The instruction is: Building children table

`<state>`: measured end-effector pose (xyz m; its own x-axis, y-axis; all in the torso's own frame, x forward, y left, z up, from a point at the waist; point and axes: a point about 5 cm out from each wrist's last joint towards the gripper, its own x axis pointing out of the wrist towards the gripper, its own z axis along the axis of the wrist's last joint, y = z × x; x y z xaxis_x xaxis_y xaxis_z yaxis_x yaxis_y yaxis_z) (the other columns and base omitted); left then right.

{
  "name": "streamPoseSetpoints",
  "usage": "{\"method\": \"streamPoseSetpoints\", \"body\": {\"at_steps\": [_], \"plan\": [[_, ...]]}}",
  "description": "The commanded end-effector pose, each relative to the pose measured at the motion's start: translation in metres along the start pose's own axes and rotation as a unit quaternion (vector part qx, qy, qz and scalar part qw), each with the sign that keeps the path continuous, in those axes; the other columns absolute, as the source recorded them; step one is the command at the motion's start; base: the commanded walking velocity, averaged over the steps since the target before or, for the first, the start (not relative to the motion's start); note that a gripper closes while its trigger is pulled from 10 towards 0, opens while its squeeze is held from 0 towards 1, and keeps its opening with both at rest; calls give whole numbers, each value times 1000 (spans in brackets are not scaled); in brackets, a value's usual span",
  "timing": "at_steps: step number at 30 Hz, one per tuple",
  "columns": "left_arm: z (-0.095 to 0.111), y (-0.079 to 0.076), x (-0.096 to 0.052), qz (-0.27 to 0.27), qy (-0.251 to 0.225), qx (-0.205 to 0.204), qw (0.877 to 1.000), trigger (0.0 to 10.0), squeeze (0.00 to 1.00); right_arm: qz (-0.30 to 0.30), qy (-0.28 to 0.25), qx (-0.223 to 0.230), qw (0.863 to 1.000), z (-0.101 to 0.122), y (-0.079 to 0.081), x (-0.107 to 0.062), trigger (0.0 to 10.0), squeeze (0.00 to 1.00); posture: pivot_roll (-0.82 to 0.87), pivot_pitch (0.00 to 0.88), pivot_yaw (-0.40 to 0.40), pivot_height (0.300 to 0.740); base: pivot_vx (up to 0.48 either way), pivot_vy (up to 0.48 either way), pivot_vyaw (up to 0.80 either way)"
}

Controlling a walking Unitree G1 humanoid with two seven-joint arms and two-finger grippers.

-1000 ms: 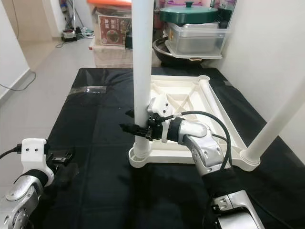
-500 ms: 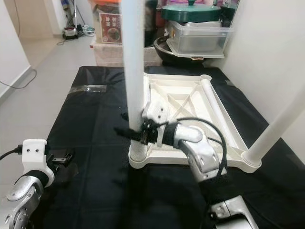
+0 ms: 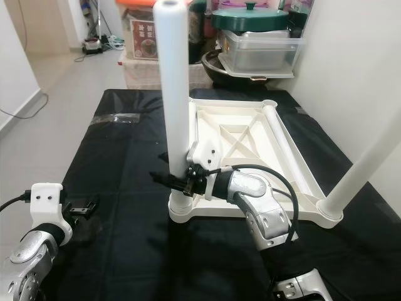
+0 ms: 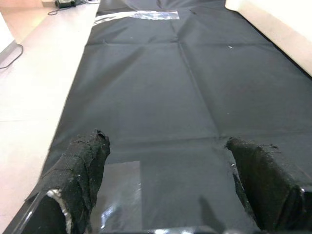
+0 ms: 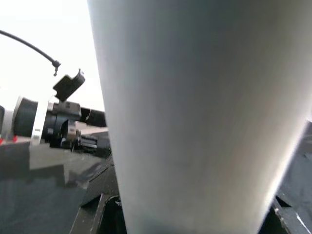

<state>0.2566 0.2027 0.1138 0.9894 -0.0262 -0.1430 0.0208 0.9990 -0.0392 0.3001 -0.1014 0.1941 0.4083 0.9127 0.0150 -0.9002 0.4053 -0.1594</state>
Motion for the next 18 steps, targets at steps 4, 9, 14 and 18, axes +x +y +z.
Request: {"method": "streamPoseSetpoints", "body": {"at_steps": [4, 9, 14, 18], "plan": [[-2, 3, 0, 6, 5, 3, 1000, 10000, 0, -26, 57, 107, 992, -31, 4, 15, 0, 0, 9, 0, -39, 740, 0, 0, 0], [-2, 4, -1, 12, 3, 2, 1000, 10000, 0, -62, 78, 97, 990, -39, 4, 24, 0, 0, 19, 0, -51, 740, 0, 0, 0], [-4, 6, -3, 17, 5, 3, 1000, 10000, 0, -123, 87, 87, 985, -42, 2, 26, 0, 0, 18, 0, -51, 740, 0, 0, 0], [-4, 7, -3, 19, 6, 4, 1000, 10000, 0, -205, 89, 101, 970, -45, -9, 23, 0, 0, 20, 0, -53, 740, 0, 0, 0]]}}
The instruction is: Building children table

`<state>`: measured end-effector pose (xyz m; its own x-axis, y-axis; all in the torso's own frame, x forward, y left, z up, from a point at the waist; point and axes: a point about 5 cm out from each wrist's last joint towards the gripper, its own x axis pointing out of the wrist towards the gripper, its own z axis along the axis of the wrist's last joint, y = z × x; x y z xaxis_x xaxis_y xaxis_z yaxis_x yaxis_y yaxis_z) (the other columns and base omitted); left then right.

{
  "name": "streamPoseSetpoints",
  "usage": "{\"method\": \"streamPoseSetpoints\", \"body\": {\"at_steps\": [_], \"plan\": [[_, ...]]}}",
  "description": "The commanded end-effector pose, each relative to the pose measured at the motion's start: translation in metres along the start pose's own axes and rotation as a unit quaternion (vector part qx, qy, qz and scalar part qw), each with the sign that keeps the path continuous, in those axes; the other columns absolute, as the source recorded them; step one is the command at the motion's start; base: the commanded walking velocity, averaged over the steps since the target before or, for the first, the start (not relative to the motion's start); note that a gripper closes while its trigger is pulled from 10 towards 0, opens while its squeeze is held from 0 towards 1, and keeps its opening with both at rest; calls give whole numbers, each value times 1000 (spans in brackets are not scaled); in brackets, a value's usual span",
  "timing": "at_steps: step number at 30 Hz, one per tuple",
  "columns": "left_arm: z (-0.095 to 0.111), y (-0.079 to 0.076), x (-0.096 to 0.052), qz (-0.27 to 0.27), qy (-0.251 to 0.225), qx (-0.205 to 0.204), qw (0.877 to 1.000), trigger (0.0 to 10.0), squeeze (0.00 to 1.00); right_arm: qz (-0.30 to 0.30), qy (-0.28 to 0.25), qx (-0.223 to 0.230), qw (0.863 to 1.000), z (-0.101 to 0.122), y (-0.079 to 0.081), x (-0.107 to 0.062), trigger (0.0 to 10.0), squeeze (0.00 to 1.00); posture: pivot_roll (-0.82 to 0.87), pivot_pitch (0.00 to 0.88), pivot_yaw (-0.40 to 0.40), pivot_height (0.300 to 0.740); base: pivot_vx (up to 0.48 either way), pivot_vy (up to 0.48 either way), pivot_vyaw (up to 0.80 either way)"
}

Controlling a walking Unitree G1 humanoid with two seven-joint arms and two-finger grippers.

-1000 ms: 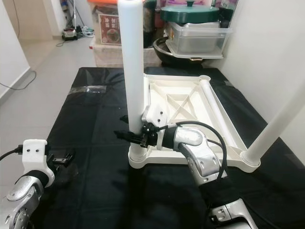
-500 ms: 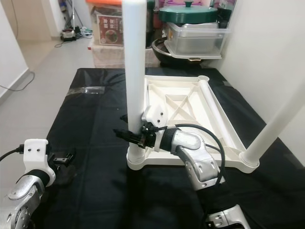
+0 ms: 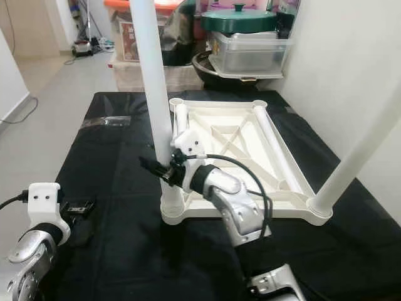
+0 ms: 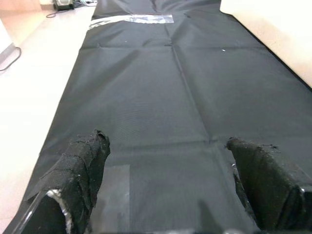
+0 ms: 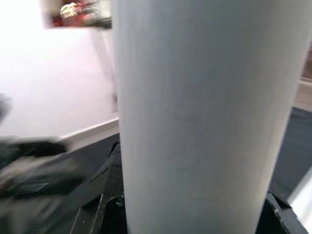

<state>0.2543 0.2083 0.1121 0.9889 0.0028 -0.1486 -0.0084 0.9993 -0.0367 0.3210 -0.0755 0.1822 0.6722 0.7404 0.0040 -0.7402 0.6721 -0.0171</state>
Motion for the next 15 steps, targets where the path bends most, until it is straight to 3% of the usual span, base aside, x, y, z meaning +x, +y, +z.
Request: {"method": "streamPoseSetpoints", "body": {"at_steps": [1, 2, 4, 12, 15], "plan": [[-2, 3, 0, 7, 3, 5, 1000, 10000, 0, -150, 70, 34, 986, -33, -24, -9, 0, 0, 20, 0, -52, 740, 0, 0, 0], [-2, 3, 0, 9, 3, 6, 1000, 10000, 0, -234, 72, 52, 968, -36, -36, -16, 0, 0, 20, 0, -52, 740, 0, 0, 0], [-2, 4, 0, 10, 2, 6, 1000, 10000, 0, -323, 69, 65, 942, -40, -48, -28, 0, 0, 19, 0, -48, 740, 0, 0, 0], [-3, 7, 0, 14, 7, 16, 1000, 10000, 0, -406, 29, 41, 912, -34, -53, -49, 0, 0, 13, 0, -34, 740, 0, 0, 0], [-2, 8, 1, 14, 7, 17, 1000, 10000, 0, -390, 17, 45, 920, -32, -51, -48, 0, 0, 12, 0, -32, 740, 0, 0, 0]]}}
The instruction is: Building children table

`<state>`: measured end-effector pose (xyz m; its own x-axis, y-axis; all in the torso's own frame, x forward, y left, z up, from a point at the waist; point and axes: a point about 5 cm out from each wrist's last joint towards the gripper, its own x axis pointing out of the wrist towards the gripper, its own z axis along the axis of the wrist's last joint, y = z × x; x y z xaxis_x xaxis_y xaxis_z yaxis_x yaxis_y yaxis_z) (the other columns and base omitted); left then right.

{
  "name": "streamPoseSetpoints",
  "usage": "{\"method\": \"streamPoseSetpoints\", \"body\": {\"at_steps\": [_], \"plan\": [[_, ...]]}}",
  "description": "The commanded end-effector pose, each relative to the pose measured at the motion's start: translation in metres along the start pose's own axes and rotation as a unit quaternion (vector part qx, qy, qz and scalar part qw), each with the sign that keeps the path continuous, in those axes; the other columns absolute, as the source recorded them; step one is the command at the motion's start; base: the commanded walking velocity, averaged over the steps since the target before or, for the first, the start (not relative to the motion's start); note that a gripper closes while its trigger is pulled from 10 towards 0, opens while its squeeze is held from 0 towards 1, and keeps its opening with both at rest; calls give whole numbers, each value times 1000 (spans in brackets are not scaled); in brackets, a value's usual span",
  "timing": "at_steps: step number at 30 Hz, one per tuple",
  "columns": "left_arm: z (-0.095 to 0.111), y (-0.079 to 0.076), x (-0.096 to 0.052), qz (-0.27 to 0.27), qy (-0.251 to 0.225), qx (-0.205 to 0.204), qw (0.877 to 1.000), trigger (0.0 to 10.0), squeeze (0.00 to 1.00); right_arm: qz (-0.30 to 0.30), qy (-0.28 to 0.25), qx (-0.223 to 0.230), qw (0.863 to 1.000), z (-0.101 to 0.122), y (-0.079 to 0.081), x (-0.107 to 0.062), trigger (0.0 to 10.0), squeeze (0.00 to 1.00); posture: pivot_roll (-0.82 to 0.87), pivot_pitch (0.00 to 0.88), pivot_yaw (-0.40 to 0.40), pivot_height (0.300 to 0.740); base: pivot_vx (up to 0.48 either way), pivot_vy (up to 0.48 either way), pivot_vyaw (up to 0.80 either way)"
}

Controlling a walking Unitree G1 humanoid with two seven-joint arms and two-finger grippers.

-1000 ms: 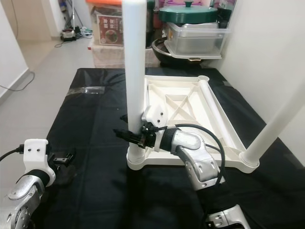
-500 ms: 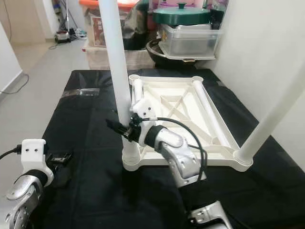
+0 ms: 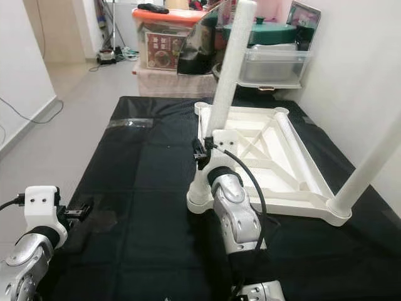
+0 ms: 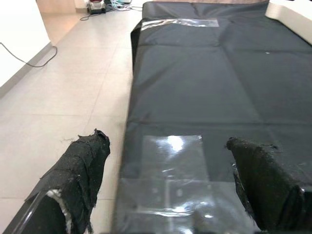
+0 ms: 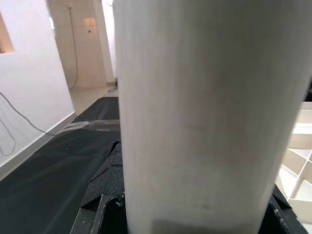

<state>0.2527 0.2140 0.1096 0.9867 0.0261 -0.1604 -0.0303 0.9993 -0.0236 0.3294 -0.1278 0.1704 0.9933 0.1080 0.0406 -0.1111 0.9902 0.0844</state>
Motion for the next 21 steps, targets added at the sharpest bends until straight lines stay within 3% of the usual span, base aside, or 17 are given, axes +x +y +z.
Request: {"method": "streamPoseSetpoints", "body": {"at_steps": [1, 2, 3, 5, 8, 15, 17, 18, 19, 20, 21], "plan": [[0, 2, 2, 2, 1, 13, 1000, 10000, 0, -16, 29, -8, 999, -15, -14, -6, 0, 0, 12, 0, -31, 740, 0, 0, 0], [0, 3, 3, 2, 1, 14, 1000, 10000, 0, 33, 20, -5, 999, -14, -2, -6, 0, 0, 12, 0, -28, 740, 0, 0, 0], [0, 3, 3, 2, 1, 14, 1000, 10000, 0, 33, 20, -5, 999, -14, -2, -6, 0, 0, 12, 0, -28, 740, 0, 0, 0], [0, 3, 3, 2, 3, 15, 1000, 10000, 0, 104, 15, 1, 995, -15, 14, -8, 0, 0, 12, 0, -28, 740, 0, 0, 0], [0, 3, 4, 0, 3, 15, 1000, 10000, 0, 127, 14, 5, 992, -17, 17, -8, 0, 0, 17, 0, -26, 740, 0, 0, 0], [3, 5, 5, -3, 0, 14, 1000, 10000, 0, 244, -21, 3, 970, -8, 22, -6, 0, 0, 19, 0, -27, 740, 0, 0, 0], [4, 5, 6, -6, -1, 10, 1000, 10000, 0, 366, -34, -4, 930, -1, 29, -10, 0, 0, 20, 0, -29, 740, 0, 0, 0], [4, 5, 6, -6, -1, 10, 1000, 10000, 0, 366, -34, -4, 930, -1, 29, -10, 0, 0, 20, 0, -29, 740, 0, 0, 0], [4, 4, 6, -8, -1, 9, 1000, 10000, 0, 405, -32, -10, 914, 1, 30, -11, 0, 0, 20, 0, -29, 740, 0, 0, 0], [4, 4, 6, -8, -1, 9, 1000, 10000, 0, 405, -32, -10, 914, 1, 30, -11, 0, 0, 20, 0, -29, 740, 0, 0, 0], [4, 4, 7, -9, 0, 8, 1000, 10000, 0, 440, -27, -19, 897, 2, 31, -11, 0, 0, 21, 0, -31, 740, 0, 0, 0]]}}
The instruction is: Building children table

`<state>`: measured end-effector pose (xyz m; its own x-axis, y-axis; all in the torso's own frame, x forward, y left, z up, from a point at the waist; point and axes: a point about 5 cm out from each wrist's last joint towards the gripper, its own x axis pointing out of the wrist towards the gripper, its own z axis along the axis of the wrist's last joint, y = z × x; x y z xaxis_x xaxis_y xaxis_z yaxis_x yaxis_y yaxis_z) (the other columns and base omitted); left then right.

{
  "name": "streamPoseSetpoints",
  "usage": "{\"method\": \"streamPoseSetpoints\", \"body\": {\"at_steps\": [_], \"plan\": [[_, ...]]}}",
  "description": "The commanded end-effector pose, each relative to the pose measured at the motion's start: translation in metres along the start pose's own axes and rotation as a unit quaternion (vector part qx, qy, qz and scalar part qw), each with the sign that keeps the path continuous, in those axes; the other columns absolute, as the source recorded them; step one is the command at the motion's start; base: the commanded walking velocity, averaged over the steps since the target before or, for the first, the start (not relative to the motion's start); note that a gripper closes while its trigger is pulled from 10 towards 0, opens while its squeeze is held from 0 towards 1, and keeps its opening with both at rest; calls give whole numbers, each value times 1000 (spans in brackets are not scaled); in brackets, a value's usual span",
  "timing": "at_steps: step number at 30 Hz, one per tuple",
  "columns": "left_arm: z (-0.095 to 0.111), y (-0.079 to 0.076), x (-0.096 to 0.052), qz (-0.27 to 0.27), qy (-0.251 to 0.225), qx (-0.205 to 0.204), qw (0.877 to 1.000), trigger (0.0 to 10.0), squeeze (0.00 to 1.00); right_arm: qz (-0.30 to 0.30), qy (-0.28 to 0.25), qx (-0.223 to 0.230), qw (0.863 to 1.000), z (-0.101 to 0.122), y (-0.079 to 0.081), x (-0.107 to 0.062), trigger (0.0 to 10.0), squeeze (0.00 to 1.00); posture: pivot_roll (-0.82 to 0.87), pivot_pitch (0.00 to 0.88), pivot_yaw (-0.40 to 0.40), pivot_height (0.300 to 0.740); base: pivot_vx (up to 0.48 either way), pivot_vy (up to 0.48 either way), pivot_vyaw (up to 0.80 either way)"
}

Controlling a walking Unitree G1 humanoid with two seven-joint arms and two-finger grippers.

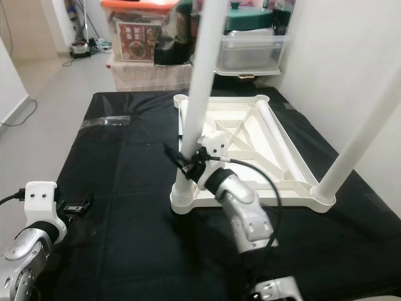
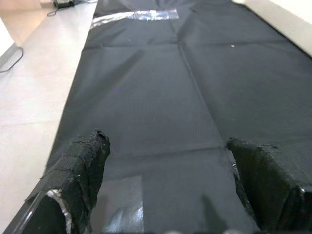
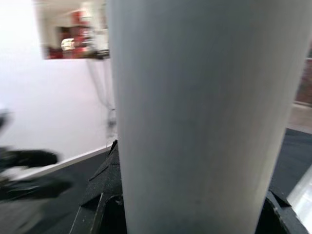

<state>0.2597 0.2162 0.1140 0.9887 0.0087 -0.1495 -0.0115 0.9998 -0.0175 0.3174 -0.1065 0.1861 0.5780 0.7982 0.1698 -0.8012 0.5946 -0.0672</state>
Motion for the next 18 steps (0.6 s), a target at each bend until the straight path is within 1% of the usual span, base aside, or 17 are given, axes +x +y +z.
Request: {"method": "streamPoseSetpoints", "body": {"at_steps": [1, 2, 3, 5, 6, 7, 8, 9, 10, 11, 13, 18], "plan": [[-2, 2, 1, -1, 6, 3, 1000, 10000, 0, 80, 28, 8, 996, -10, 9, 4, 0, 0, 26, 0, -37, 740, 0, 0, 0], [-2, 2, 1, -1, 6, 3, 1000, 10000, 0, 80, 28, 8, 996, -10, 9, 4, 0, 0, 26, 0, -37, 740, 0, 0, 0], [-3, 2, 0, -1, 8, 3, 1000, 10000, 0, 111, 33, -18, 993, -7, 10, 7, 0, 0, 32, 0, -42, 740, 0, 0, 0], [-5, 3, -1, 0, 10, 4, 1000, 10000, 0, 145, 28, -58, 987, -2, 12, 15, 0, 0, 37, 0, -50, 740, 0, 0, 0], [-5, 3, -1, 0, 10, 4, 1000, 10000, 0, 145, 28, -58, 987, -2, 12, 15, 0, 0, 37, 0, -50, 740, 0, 0, 0], [-6, 4, -1, 2, 10, 4, 1000, 10000, 0, 154, 21, -93, 983, 1, 15, 18, 0, 0, 45, 0, -57, 740, 0, 0, 0], [-6, 4, -2, 2, 11, 5, 1000, 10000, 0, 160, 16, -115, 980, 2, 16, 20, 0, 0, 45, 0, -57, 740, 0, 0, 0], [-6, 4, -2, 2, 11, 5, 1000, 10000, 0, 160, 16, -115, 980, 2, 16, 20, 0, 0, 45, 0, -57, 740, 0, 0, 0], [-6, 4, -3, 4, 11, 5, 1000, 10000, 0, 174, 2, -134, 976, 5, 20, 21, 0, 0, 53, 0, -67, 740, 0, 0, 0], [-6, 5, -4, 5, 11, 4, 1000, 10000, 0, 191, -11, -141, 971, 8, 25, 21, 0, 0, 55, 0, -70, 740, 0, 0, 0], [-7, 5, -5, 7, 11, 3, 1000, 10000, 0, 218, -28, -137, 966, 15, 32, 20, 0, 0, 55, 0, -74, 740, 0, 0, 0], [-10, 3, -6, 6, 16, -3, 1000, 10000, 0, 243, -36, -129, 961, 22, 32, 19, 0, 0, 48, 0, -71, 740, 0, 0, 0]]}}
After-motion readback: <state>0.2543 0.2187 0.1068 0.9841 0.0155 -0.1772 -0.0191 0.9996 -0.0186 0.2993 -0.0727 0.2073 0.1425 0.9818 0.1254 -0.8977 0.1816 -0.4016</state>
